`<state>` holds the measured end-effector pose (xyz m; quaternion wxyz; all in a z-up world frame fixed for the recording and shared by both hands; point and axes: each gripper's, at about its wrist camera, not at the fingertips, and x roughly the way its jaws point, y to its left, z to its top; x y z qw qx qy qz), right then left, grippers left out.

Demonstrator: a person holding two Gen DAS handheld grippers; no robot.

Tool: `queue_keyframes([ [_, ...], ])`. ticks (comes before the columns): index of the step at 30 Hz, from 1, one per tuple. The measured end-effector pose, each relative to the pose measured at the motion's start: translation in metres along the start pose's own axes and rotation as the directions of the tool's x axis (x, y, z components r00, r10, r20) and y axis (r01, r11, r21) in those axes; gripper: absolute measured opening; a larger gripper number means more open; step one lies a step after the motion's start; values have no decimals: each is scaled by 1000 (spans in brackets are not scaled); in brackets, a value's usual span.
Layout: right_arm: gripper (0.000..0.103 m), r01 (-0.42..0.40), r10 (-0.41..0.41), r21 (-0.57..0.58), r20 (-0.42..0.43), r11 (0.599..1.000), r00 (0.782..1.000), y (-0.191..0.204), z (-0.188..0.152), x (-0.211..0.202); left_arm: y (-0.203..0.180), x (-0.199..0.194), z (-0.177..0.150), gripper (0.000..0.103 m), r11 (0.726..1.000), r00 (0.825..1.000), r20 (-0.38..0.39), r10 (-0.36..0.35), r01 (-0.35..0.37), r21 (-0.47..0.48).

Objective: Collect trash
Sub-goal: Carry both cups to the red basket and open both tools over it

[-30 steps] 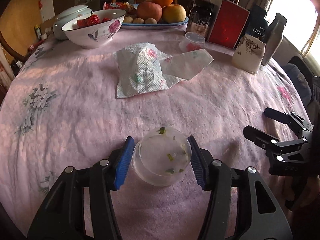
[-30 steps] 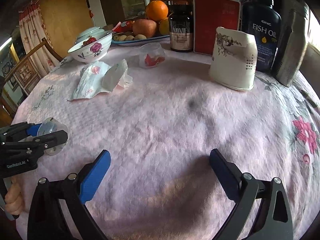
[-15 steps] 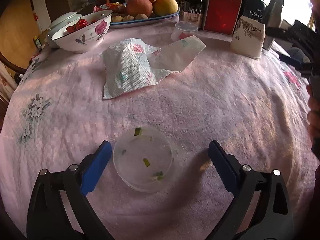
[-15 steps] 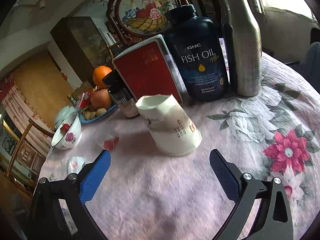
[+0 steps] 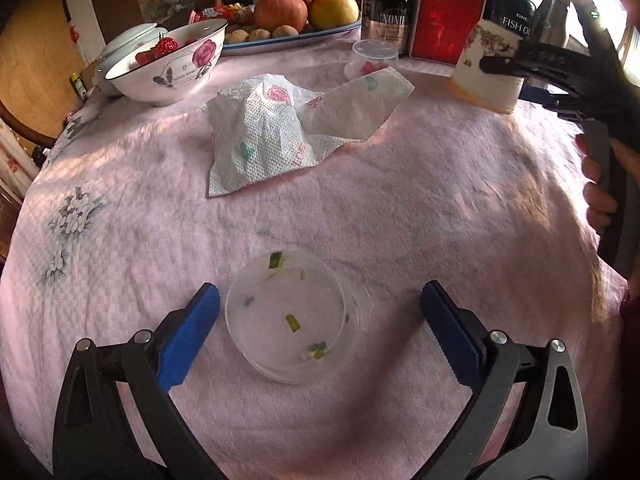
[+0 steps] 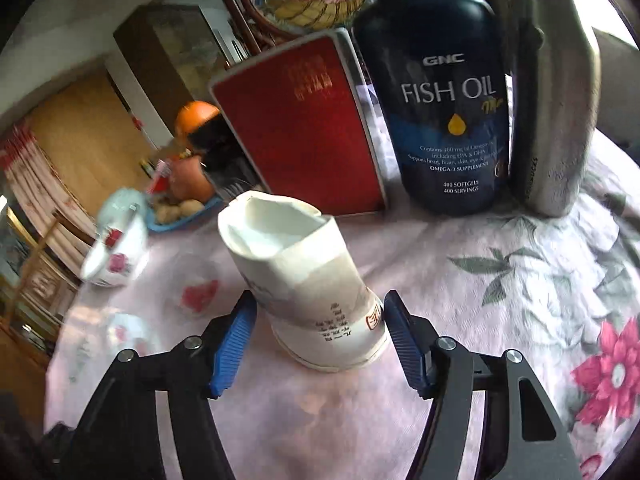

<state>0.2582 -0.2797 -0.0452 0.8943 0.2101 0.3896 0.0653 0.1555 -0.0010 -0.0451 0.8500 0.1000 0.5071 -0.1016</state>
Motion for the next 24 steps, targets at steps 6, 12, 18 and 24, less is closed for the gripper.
queue_keyframes([
  [6, 65, 5, -4, -31, 27, 999, 1000, 11, -6, -19, 0, -1, -1, 97, 1000, 1000, -3, -4, 4, 4],
  [12, 66, 22, -22, -64, -2, 998, 1000, 21, -20, -21, 1, -1, -1, 96, 1000, 1000, -3, -8, 8, 1],
  [18, 65, 64, -66, -78, -22, 995, 998, 24, -38, -25, 4, -12, 1, 60, 999, 998, 31, -51, 51, -14],
  [24, 65, 59, -56, -53, 47, 997, 997, 23, -73, -78, 21, -16, 5, 60, 987, 991, 36, -129, 132, -92],
])
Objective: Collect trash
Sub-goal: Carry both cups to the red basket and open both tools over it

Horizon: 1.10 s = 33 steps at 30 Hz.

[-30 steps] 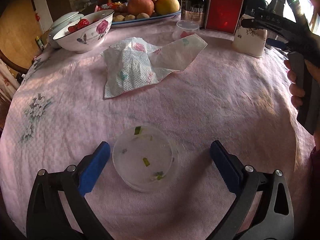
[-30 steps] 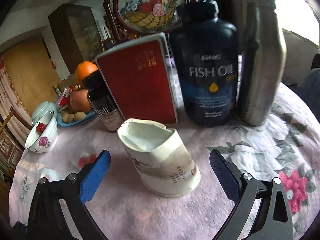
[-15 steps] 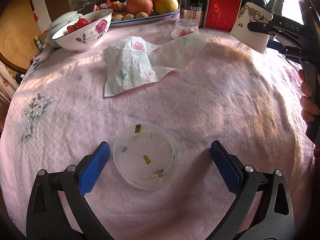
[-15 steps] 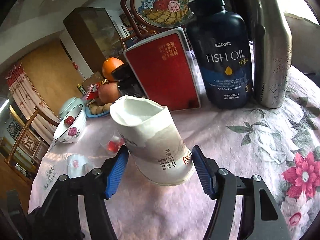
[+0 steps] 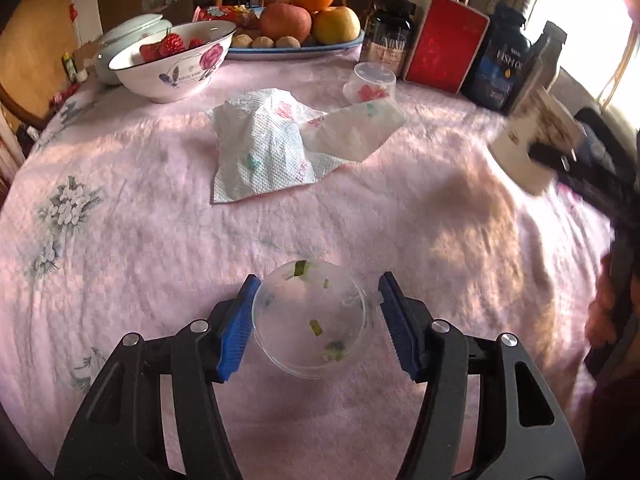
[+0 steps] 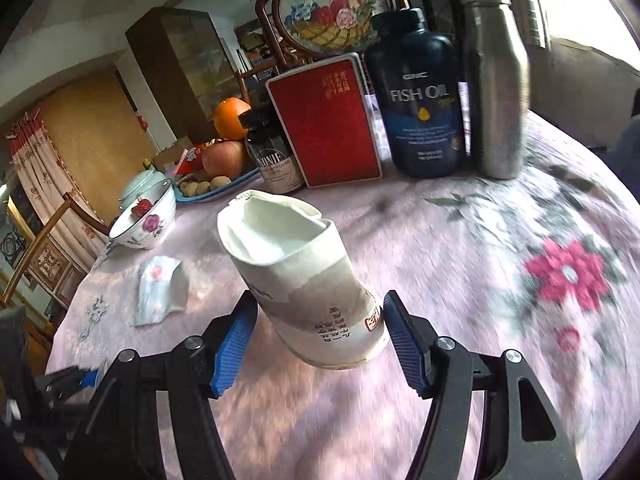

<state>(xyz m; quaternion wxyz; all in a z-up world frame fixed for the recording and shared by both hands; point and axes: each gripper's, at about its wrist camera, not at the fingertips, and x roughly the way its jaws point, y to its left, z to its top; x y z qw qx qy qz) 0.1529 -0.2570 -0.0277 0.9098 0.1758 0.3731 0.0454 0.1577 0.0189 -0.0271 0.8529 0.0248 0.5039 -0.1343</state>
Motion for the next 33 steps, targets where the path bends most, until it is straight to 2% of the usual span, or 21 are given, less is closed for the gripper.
queue_keyframes([
  [4, 65, 23, -23, 1, 43, 1000, 999, -2, -32, -40, 15, -17, 4, 60, 998, 998, 53, -32, 35, -60],
  [8, 65, 5, -9, 40, 103, 999, 995, -10, -68, -87, 24, -39, 0, 60, 993, 991, 119, -54, 65, -94],
  [10, 65, -9, 2, 68, 103, 998, 995, -17, -85, -104, 25, -49, -4, 60, 993, 987, 147, -60, 74, -90],
  [14, 65, -26, 15, 86, 121, 996, 993, -26, -107, -144, 15, -68, -14, 60, 998, 977, 214, -20, 32, -53],
  [19, 65, -2, -9, 67, 162, 998, 987, -37, -127, -188, 1, -82, -40, 60, 994, 969, 226, -103, 109, -17],
  [21, 65, 13, -24, 63, 171, 998, 985, -44, -135, -202, -12, -85, -54, 60, 991, 965, 228, -133, 136, 4],
  [26, 65, 57, -71, 78, 203, 995, 977, -69, -158, -243, -63, -90, -77, 60, 988, 966, 223, -127, 103, 116],
  [33, 65, 126, -159, 143, 250, 982, 955, -115, -194, -305, -145, -103, -99, 60, 951, 952, 206, -228, 172, 256],
])
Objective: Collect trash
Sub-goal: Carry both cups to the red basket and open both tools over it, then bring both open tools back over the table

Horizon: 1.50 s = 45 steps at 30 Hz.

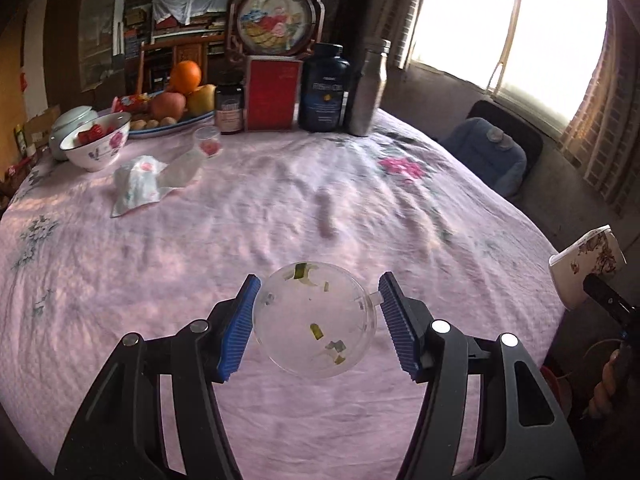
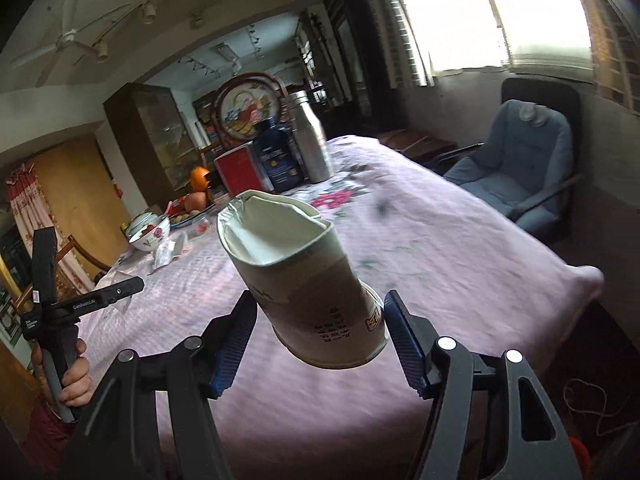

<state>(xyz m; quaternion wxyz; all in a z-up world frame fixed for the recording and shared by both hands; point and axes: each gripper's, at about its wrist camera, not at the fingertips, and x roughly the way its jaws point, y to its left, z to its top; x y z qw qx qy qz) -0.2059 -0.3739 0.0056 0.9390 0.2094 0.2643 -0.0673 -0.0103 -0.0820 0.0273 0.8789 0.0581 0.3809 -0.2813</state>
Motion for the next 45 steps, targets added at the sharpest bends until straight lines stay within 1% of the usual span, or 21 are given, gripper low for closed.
queue_keyframes([
  [4, 65, 55, -55, 22, 17, 998, 998, -35, -12, -33, -51, 6, -5, 60, 996, 999, -3, -53, 53, 67],
  [7, 65, 95, -96, 35, 17, 995, 995, -58, -23, -54, -88, 13, -11, 60, 989, 995, -26, -93, 96, 113],
  [10, 65, 142, -142, 44, 4, 989, 990, -81, -37, -72, -124, 19, -19, 60, 977, 989, -58, -133, 140, 159],
  [13, 65, 199, -199, 53, -14, 979, 980, -103, -51, -90, -166, 27, -28, 60, 958, 978, -101, -180, 198, 208],
  [15, 65, 241, -239, 65, -26, 968, 971, -119, -62, -105, -196, 33, -35, 60, 938, 965, -140, -221, 250, 241],
  [18, 65, 297, -295, 92, -37, 950, 955, -143, -78, -128, -244, 42, -50, 60, 897, 939, -202, -278, 329, 295],
  [20, 65, 332, -329, 110, -42, 937, 943, -154, -87, -139, -281, 47, -64, 60, 860, 918, -251, -309, 382, 339],
  [23, 65, 374, -370, 149, -52, 915, 927, -177, -102, -155, -329, 53, -89, 60, 804, 889, -315, -333, 442, 397],
  [26, 65, 394, -391, 200, -56, 897, 919, -198, -115, -166, -378, 61, -124, 61, 737, 855, -387, -345, 502, 453],
  [28, 65, 397, -394, 228, -58, 889, 917, -210, -123, -170, -400, 68, -146, 69, 702, 840, -431, -331, 524, 482],
  [29, 65, 398, -395, 236, -63, 887, 917, -215, -126, -171, -406, 71, -154, 78, 695, 837, -445, -319, 526, 490],
  [30, 64, 396, -390, 242, -72, 886, 918, -218, -129, -170, -413, 75, -163, 80, 689, 833, -460, -308, 528, 496],
  [32, 64, 393, -381, 239, -94, 888, 920, -223, -135, -167, -414, 78, -171, 80, 682, 827, -476, -299, 534, 500],
  [33, 64, 399, -387, 234, -99, 886, 917, -224, -138, -166, -412, 78, -171, 81, 681, 830, -473, -295, 530, 505],
  [34, 64, 400, -387, 235, -100, 886, 917, -225, -139, -165, -409, 79, -169, 83, 686, 840, -460, -288, 516, 513],
  [36, 64, 384, -371, 250, -97, 889, 923, -227, -139, -162, -404, 77, -163, 88, 705, 858, -430, -282, 489, 513],
  [37, 64, 376, -364, 256, -96, 890, 927, -227, -139, -161, -399, 77, -158, 88, 717, 865, -416, -280, 477, 508],
  [40, 65, 363, -351, 245, -94, 899, 932, -221, -136, -157, -391, 72, -150, 89, 739, 885, -380, -271, 444, 507],
  [41, 66, 360, -348, 234, -94, 903, 933, -217, -135, -155, -389, 71, -147, 89, 744, 892, -365, -265, 430, 511],
  [42, 68, 363, -351, 223, -94, 905, 932, -214, -133, -154, -389, 70, -144, 89, 747, 899, -352, -260, 418, 516],
  [45, 73, 398, -389, 156, -90, 904, 917, -198, -125, -151, -380, 60, -136, 92, 757, 919, -308, -247, 381, 531],
])
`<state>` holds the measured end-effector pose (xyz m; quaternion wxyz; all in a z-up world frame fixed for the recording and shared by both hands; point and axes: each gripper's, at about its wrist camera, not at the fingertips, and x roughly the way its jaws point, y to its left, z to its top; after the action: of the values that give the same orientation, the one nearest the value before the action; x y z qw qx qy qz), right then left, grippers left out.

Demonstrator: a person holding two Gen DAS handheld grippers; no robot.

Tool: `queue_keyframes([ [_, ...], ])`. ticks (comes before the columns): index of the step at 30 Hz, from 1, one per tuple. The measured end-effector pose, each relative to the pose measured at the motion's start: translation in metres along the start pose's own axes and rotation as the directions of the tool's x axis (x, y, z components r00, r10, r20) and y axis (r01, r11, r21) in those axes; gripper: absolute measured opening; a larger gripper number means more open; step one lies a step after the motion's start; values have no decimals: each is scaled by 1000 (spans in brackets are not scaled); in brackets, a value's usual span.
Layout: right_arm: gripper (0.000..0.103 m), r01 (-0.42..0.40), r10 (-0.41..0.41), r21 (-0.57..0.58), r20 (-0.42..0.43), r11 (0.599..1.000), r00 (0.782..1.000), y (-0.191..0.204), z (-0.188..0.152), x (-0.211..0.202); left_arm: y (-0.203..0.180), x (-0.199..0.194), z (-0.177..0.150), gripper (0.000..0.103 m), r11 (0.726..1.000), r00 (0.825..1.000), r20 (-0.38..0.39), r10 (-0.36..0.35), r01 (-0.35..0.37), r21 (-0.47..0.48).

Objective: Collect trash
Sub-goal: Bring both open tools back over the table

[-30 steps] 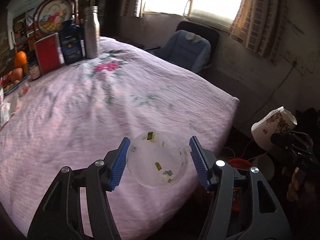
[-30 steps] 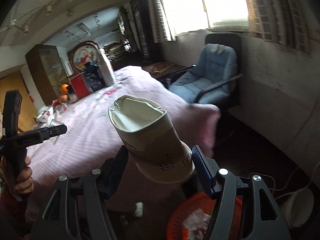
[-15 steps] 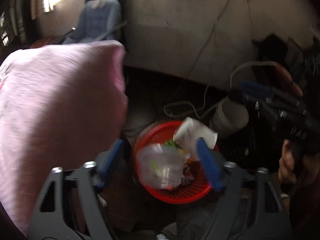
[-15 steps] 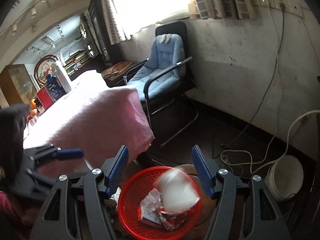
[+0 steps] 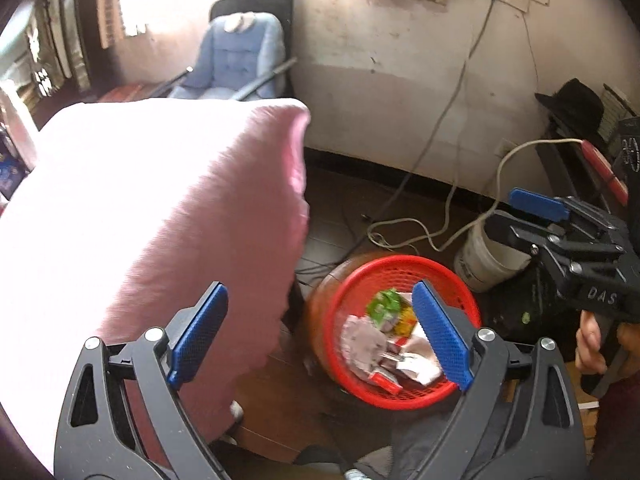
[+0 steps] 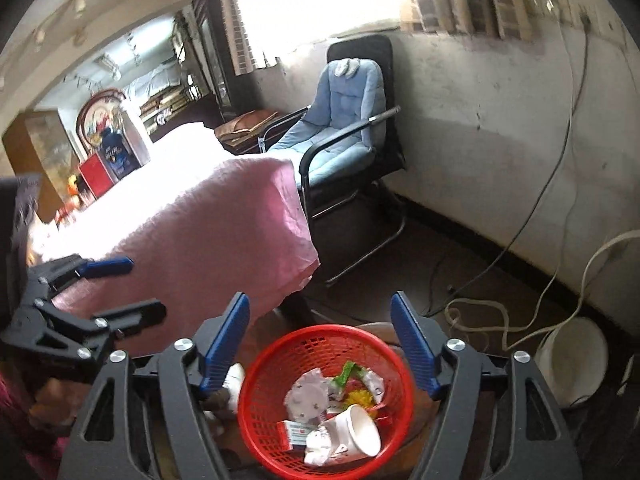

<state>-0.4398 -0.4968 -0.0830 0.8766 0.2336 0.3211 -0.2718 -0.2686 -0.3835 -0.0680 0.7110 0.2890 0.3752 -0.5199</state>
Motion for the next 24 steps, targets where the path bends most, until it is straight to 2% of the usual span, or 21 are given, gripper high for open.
queue_keyframes([
  [3, 80, 13, -12, -51, 19, 999, 1000, 20, 7, -5, 12, -16, 2, 94, 999, 998, 39, 46, -46, -17],
  [7, 88, -18, 22, -89, 38, 996, 999, 46, 22, -8, 46, -41, 2, 94, 992, 992, 70, 107, -102, -70],
  [11, 96, -72, 80, -135, 48, 988, 996, 86, 41, -2, 91, -65, -3, 96, 973, 975, 90, 205, -193, -129],
  [13, 97, -111, 120, -166, 44, 980, 992, 110, 51, 4, 120, -77, -8, 96, 955, 961, 91, 262, -245, -166],
  [17, 97, -186, 193, -249, 5, 951, 981, 166, 68, 21, 181, -98, -25, 96, 905, 926, 67, 371, -345, -248],
  [19, 97, -220, 223, -299, -24, 929, 974, 199, 75, 30, 216, -109, -36, 96, 871, 905, 44, 424, -394, -293],
  [24, 97, -293, 294, -417, -62, 860, 954, 283, 94, 48, 307, -135, -68, 96, 760, 839, -38, 543, -511, -402],
])
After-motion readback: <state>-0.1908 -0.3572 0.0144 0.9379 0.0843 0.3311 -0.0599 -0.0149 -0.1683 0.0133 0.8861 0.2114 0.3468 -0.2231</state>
